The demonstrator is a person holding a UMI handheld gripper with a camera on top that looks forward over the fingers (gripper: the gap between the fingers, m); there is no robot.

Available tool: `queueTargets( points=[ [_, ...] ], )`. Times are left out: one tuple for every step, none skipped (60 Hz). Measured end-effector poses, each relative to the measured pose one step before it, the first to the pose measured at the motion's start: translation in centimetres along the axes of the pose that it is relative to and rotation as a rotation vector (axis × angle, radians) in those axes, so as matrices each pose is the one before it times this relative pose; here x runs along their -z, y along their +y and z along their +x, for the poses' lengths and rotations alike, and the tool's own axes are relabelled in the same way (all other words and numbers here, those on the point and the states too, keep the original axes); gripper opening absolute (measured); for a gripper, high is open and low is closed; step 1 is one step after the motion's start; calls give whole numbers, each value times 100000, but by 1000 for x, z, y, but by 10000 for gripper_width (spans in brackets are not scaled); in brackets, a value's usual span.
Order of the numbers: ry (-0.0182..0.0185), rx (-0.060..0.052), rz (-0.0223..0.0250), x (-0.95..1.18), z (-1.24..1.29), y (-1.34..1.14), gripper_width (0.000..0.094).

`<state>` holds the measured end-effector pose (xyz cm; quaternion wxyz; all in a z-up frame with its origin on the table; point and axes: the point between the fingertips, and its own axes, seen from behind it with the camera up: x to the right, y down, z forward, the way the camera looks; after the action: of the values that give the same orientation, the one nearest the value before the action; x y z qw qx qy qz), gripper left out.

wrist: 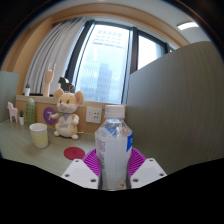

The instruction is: Pour water

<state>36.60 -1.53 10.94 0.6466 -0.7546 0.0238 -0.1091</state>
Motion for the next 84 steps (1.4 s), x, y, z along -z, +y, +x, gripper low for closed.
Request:
queueTargets(
  points=[
    [-80, 1249, -48, 49, -35, 82, 310],
    [320, 1442, -76, -269, -410, 23, 309],
    [171, 2157, -515, 7, -72, -109, 309],
    [49, 2341, -421, -104, -136, -127, 309],
    [-83, 2447, -228, -188, -233, -182, 310],
    [-85, 2364, -2, -247, -297, -243, 310],
    [-86, 2558, 64, -284, -354, -288, 309],
    [-154, 3041, -61, -328, -424, -296, 310],
    [-124, 3468, -243, -389, -443, -276, 310],
    [6, 3630, -20, -379, -384, -387, 309],
    [147, 3372, 708, 17, -154, -425, 309],
    [466, 3639, 950, -289, -356, -452, 309],
    [211, 4116, 757, -360, -369, -626, 310],
    [201, 4571, 557, -394, -338, -634, 308],
    [435, 4640, 530, -363, -236, -628, 309],
    [638, 4594, 609, -335, -197, -690, 309],
    [679, 4542, 831, -319, -211, -764, 309],
    [549, 4588, 966, -369, -246, -778, 309],
    [422, 4755, 885, -350, -230, -763, 309],
    [4, 4473, 883, -118, 2, -652, 309],
    [795, 4596, 720, -123, -97, -641, 309],
    [736, 4452, 881, -323, -139, -745, 310],
    [738, 4518, 885, -330, -133, -766, 310],
    [468, 4597, 859, -295, -153, -738, 308],
    [394, 4552, 968, -289, -156, -757, 309],
    [403, 4406, 886, -293, -115, -711, 308],
    [495, 4252, 793, -303, -128, -656, 309],
    [388, 4294, 660, -316, -121, -616, 309],
    [275, 4268, 575, -310, -124, -587, 309],
    [-223, 3936, 1212, -506, -12, -458, 312],
    [105, 3926, 708, -116, -1, -559, 312],
    [105, 3930, 649, -212, -103, -588, 312],
    [64, 3925, 626, -273, -139, -539, 313],
    [14, 3945, 500, -249, -165, -498, 312],
    [78, 3855, 472, -234, -78, -456, 310],
    [277, 3702, 519, -228, -21, -435, 310],
    [359, 3687, 606, -236, 7, -436, 310],
    [402, 3799, 1069, -504, -151, -458, 310],
    [218, 3933, 529, -167, 44, -445, 310],
    [345, 3983, 441, -225, -34, -368, 314],
    [307, 4130, 376, -209, -30, -344, 312],
    [396, 3999, 505, -202, -17, -367, 313],
    [460, 3827, 681, -190, 19, -404, 314],
    [446, 3681, 759, -211, -15, -410, 314],
    [397, 3747, 662, -214, -40, -359, 314],
    [410, 3761, 909, -415, -96, -284, 316],
    [205, 3862, 622, -84, 60, -334, 316],
    [410, 3689, 684, -123, 12, -382, 311],
    [461, 3643, 760, -131, 14, -374, 314],
    [416, 3642, 797, -143, 6, -367, 314],
    [436, 3550, 690, -98, 28, -347, 312],
    [360, 3456, 688, -134, -19, -353, 311],
    [280, 3448, 559, -105, 16, -292, 310],
    [225, 3218, 915, -329, -84, -144, 310],
    [33, 3169, 483, -65, 68, -317, 311],
    [207, 3099, 414, -61, 49, -284, 313],
    [160, 2995, 403, -91, 22, -248, 313],
    [219, 2700, 324, -90, 106, -215, 313],
    [332, 2354, 280, -74, 120, -208, 311],
    [383, 2088, 293, -51, 128, -193, 311],
    [255, 1872, 295, -97, 93, -169, 313],
    [323, 1819, 574, -173, -32, -52, 313],
    [147, 1352, -65, -33, 71, -120, 312],
    [282, 1410, -106, -51, 114, -91, 313],
    [316, 1360, -77, -32, 106, -90, 312],
    [275, 1296, -2, -49, 87, -105, 315],
    [150, 1124, 104, -19, 52, -105, 315],
    [68, 808, 143, -12, 39, -107, 315],
    [118, 434, 215, -38, 38, -101, 315],
    [248, 236, 192, -117, 59, -1, 313],
    [-14, -122, -79, -37, -46, -38, 312],
    [-18, 213, -315, -19, 22, 25, 312],
    [-4, 81, -86, -12, 25, -6, 313],
    [57, -272, 35, 3, 40, -13, 314],
    [115, -607, -93, -20, 29, 43, 313],
    [45, -871, -332, -3, 33, 88, 313],
    [-30, -1117, -436, 11, -6, 141, 315],
    [-117, -1340, -406, 9, 8, 210, 314],
    [-330, -1847, -338, -51, 58, 159, 314],
    [-98, -2080, -469, 7, 43, 196, 313],
    [99, -2508, -325, 29, 152, 191, 312],
    [270, -2976, -360, 27, 208, 206, 313],
    [477, -3212, -540, 26, 265, 251, 314],
    [942, -3275, -658, 70, 390, 309, 314]
  ],
)
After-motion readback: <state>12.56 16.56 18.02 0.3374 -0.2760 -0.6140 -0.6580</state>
